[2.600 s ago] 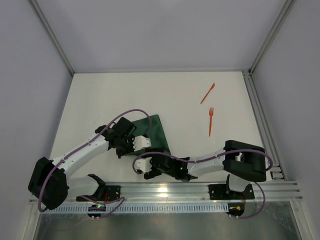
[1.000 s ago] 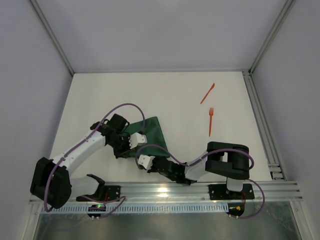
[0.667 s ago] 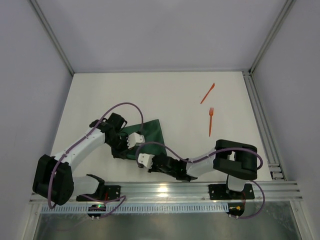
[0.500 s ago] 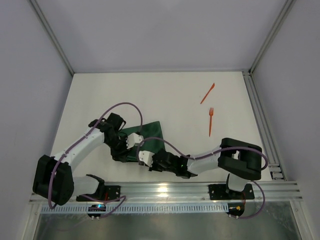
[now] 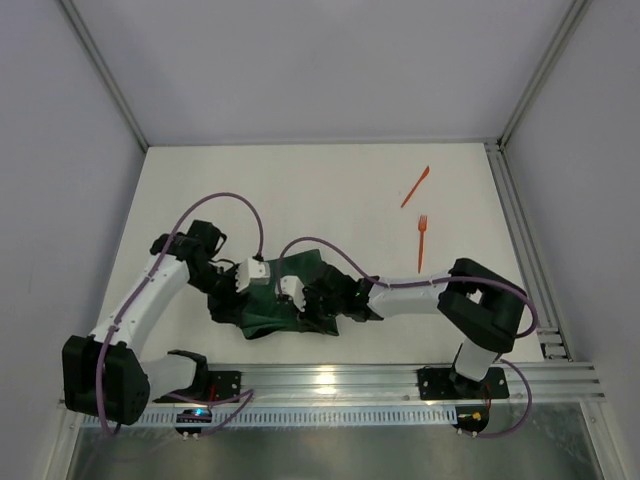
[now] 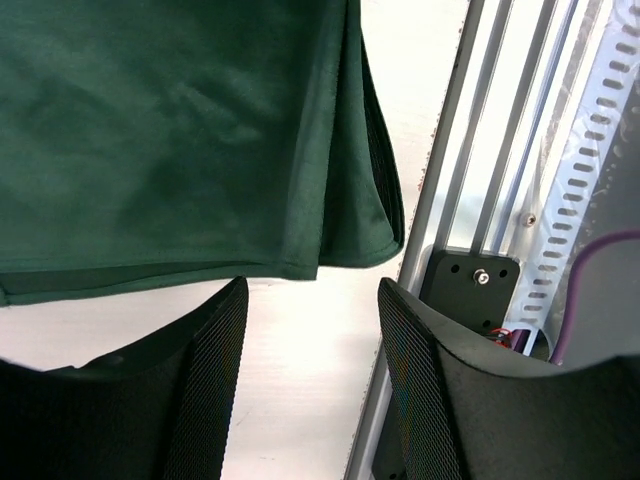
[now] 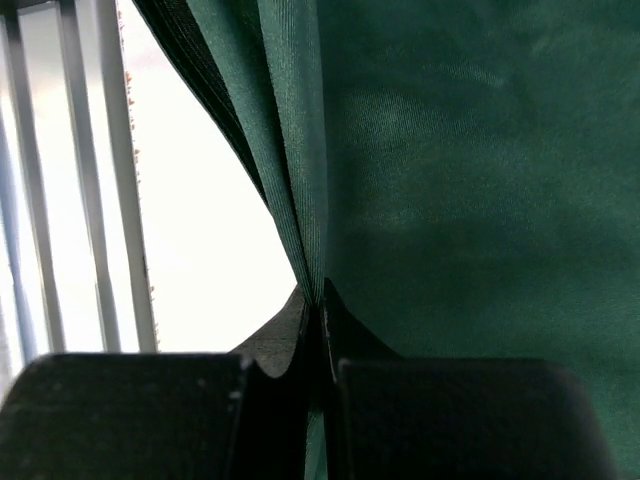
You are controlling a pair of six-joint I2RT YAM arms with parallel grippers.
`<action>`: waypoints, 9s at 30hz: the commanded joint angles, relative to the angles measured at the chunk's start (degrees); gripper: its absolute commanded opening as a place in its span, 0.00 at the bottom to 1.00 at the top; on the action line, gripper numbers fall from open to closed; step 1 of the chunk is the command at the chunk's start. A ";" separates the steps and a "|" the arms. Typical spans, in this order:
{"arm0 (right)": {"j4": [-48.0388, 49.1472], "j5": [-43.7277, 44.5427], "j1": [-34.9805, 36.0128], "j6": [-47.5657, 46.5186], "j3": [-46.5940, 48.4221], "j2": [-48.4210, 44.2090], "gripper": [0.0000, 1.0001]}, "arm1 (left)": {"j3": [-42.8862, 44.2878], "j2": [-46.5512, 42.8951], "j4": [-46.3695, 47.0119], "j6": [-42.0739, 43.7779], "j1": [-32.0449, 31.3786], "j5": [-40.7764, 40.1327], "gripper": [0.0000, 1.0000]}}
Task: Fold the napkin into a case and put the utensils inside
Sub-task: Pick up the lower triangle-folded napkin from the center of the board, then smooth out the lower triangle-folded napkin at the center of the board.
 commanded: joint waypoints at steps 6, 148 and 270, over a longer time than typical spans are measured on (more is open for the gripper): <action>-12.97 -17.24 -5.74 10.93 12.56 5.68 0.04 | 3.62 -2.33 -3.09 3.49 6.21 11.58 0.58; 29.73 34.86 13.15 4.08 -7.20 0.24 0.80 | 10.56 25.79 10.10 -4.96 19.66 15.46 0.00; 22.52 24.85 9.20 3.99 -7.72 1.03 0.04 | 21.30 38.63 11.34 -20.34 5.43 -4.15 0.19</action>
